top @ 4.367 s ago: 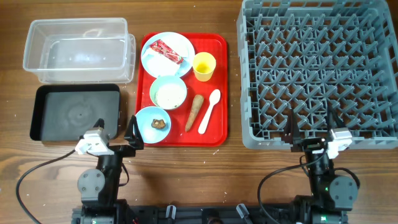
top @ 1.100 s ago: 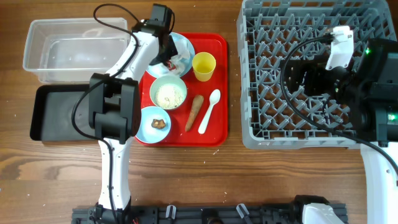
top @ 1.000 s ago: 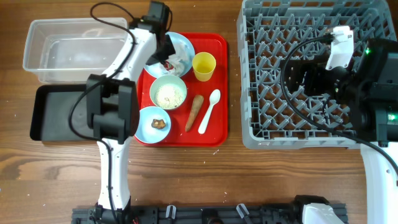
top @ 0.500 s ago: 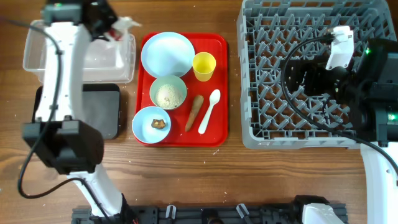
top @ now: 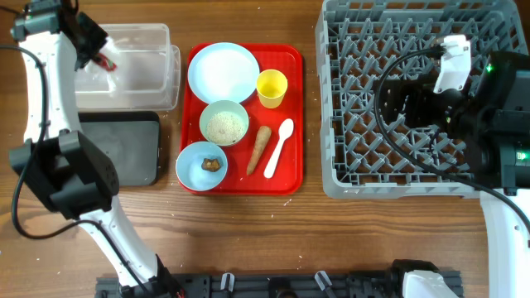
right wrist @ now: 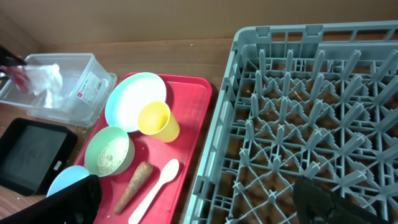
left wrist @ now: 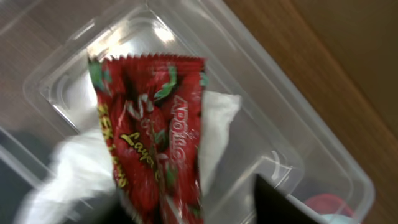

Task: Sort waste into correct bins and load items into the dishwasher rack
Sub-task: 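Carry the wrapper and tissue with the left gripper into the clear bin, then move the left gripper to the yellow cup and grasp it, then hand the yellow cup from the left gripper to the right gripper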

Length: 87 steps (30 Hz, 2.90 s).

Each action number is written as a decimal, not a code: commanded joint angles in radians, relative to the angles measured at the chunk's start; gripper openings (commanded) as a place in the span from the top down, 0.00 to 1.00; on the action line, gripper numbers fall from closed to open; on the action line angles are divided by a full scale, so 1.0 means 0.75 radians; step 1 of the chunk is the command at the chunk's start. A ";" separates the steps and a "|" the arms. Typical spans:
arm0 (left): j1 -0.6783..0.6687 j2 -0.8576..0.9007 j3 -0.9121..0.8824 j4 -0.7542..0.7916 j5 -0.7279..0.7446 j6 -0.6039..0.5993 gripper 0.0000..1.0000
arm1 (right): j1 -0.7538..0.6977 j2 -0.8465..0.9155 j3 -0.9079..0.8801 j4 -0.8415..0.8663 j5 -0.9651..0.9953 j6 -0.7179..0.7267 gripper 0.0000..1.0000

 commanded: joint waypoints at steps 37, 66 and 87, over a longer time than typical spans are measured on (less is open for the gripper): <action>-0.779 -0.016 0.008 -0.215 0.281 0.310 0.05 | 0.005 0.027 0.019 -0.053 -0.025 0.005 0.00; -0.779 0.151 0.011 -0.133 0.686 0.279 0.96 | 0.006 0.027 0.019 -0.041 -0.082 0.085 0.00; -0.647 0.040 0.010 -0.444 2.090 0.698 0.96 | 0.106 0.645 0.018 0.473 -1.282 -0.240 0.09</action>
